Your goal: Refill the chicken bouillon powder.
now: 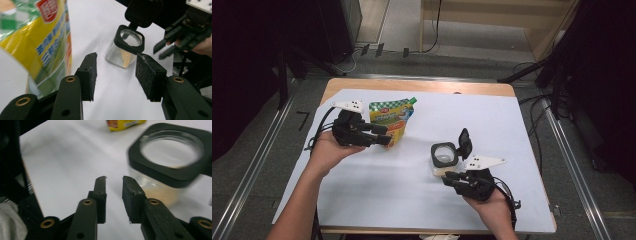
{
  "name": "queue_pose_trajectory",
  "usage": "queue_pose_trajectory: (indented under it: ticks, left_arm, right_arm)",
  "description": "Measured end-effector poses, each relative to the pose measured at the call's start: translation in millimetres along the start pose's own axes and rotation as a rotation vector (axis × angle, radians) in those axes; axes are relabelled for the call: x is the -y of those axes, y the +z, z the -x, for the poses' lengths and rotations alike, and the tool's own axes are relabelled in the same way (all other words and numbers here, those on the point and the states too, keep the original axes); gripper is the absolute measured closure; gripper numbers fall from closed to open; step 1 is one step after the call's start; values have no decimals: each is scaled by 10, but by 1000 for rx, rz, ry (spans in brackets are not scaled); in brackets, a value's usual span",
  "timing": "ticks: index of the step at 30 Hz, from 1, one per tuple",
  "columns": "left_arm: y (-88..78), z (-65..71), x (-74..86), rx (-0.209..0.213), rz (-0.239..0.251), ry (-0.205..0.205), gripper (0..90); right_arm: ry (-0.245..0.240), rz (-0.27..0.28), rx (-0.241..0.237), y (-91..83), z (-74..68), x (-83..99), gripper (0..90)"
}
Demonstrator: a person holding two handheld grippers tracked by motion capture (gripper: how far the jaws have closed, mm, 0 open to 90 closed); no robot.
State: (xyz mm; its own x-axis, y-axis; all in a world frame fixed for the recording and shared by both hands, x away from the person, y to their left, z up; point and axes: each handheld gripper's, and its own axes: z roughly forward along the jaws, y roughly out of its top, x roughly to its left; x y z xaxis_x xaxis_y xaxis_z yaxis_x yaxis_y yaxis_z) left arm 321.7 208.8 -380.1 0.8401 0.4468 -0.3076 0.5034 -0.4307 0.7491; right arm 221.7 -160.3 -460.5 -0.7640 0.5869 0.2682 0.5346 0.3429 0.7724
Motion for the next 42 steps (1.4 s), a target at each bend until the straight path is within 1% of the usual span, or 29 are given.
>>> queue_pose_trajectory:
  ticks: [2,4,6,9,13,18,23,27,30,33,36,38,40,42]
  left_arm:
    - [-32,-22,19,-6,3,-10,517]
    - [-64,-41,36,-5,10,-11,514]
    - [-96,-52,56,-17,16,-15,509]
    - [-144,-77,88,-29,16,-24,506]
    - [-192,-118,140,-55,13,-44,499]
    - [-267,-162,212,-87,21,-68,490]
    - [-307,-221,271,-144,12,-77,479]
    - [-279,-275,299,-157,9,-66,444]
    - [-222,-325,285,-147,23,-75,440]
    - [-139,-350,239,-143,16,-77,444]
    - [-62,-346,184,-148,-1,-64,459]
    - [-24,-354,145,-146,2,-58,479]
    - [12,-370,90,-139,12,-68,506]
    - [35,-378,47,-138,15,-65,541]
  right_arm:
    - [-23,-8,-30,77,-71,-8,705]
    - [-55,-8,-41,131,-120,-21,689]
    - [-71,-5,-56,183,-159,-39,671]
    - [-69,-21,-84,285,-234,-68,641]
    - [-72,-31,-95,371,-283,-98,603]
    - [-62,-38,-101,444,-274,-124,570]
    - [-75,-42,-102,515,-270,-144,558]
    - [-81,-54,-106,560,-281,-158,558]
    - [-86,-57,-110,585,-283,-164,557]
    - [-88,-62,-113,616,-287,-168,558]
    - [-92,-70,-110,637,-296,-169,558]
    - [-102,-61,-107,647,-289,-179,558]
    - [-99,-62,-102,655,-292,-199,550]
    - [-102,-58,-98,666,-298,-232,546]
